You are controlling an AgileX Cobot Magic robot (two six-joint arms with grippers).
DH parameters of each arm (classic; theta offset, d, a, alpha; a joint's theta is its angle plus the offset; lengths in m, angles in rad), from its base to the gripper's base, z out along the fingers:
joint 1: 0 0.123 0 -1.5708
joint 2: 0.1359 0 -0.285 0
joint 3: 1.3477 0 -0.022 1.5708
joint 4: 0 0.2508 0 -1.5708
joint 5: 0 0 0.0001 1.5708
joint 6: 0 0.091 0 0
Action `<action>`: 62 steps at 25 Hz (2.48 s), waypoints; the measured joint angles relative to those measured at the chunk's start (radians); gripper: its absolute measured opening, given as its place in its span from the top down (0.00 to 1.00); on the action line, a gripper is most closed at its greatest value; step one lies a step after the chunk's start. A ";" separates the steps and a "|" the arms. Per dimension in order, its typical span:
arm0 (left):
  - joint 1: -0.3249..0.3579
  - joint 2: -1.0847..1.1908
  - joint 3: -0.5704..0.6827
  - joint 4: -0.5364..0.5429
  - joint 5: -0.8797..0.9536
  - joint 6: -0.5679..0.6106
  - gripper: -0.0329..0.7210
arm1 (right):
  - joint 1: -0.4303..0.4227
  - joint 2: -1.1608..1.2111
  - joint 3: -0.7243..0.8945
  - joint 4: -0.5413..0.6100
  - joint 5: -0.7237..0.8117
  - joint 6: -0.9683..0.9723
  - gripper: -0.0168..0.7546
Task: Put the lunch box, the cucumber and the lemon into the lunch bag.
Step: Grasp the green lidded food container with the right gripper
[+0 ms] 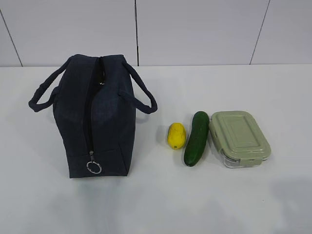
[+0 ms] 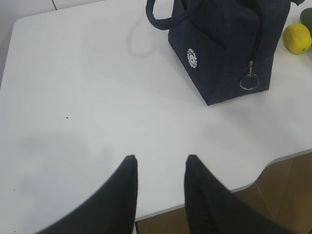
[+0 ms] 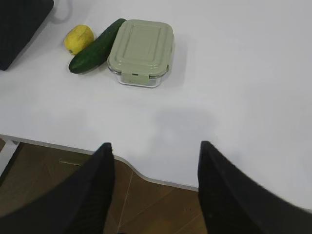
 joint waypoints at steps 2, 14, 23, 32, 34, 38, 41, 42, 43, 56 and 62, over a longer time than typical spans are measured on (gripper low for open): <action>0.000 0.000 0.000 0.000 0.000 0.000 0.64 | 0.000 0.000 0.000 0.000 0.000 0.000 0.43; 0.000 0.000 0.000 0.000 0.000 0.000 0.64 | 0.000 0.000 0.000 0.000 0.000 0.000 0.43; 0.000 0.000 0.000 0.000 0.000 0.000 0.64 | 0.000 0.000 0.000 0.000 0.000 0.000 0.43; 0.000 0.000 0.000 0.000 0.000 0.000 0.64 | 0.000 0.000 0.000 0.000 0.000 0.000 0.43; 0.000 0.000 0.000 0.000 0.000 0.000 0.64 | 0.000 0.000 0.000 0.000 0.000 0.000 0.43; 0.000 0.000 0.000 0.000 0.000 0.000 0.64 | 0.000 0.000 0.000 0.000 0.000 0.000 0.43; 0.000 0.000 0.000 0.000 0.000 0.000 0.64 | 0.000 0.000 0.000 0.000 0.000 0.000 0.43; 0.000 0.000 0.000 0.000 0.000 0.000 0.64 | 0.000 0.000 0.000 0.000 0.000 0.000 0.43; 0.000 0.000 0.000 0.000 0.000 0.000 0.64 | 0.000 0.000 0.000 0.000 0.000 0.000 0.43; 0.000 0.000 0.000 0.000 0.000 0.000 0.64 | 0.000 0.000 0.000 0.002 0.000 0.000 0.43; 0.000 0.000 0.000 0.000 0.000 0.000 0.64 | 0.000 0.000 0.000 0.002 0.000 0.000 0.43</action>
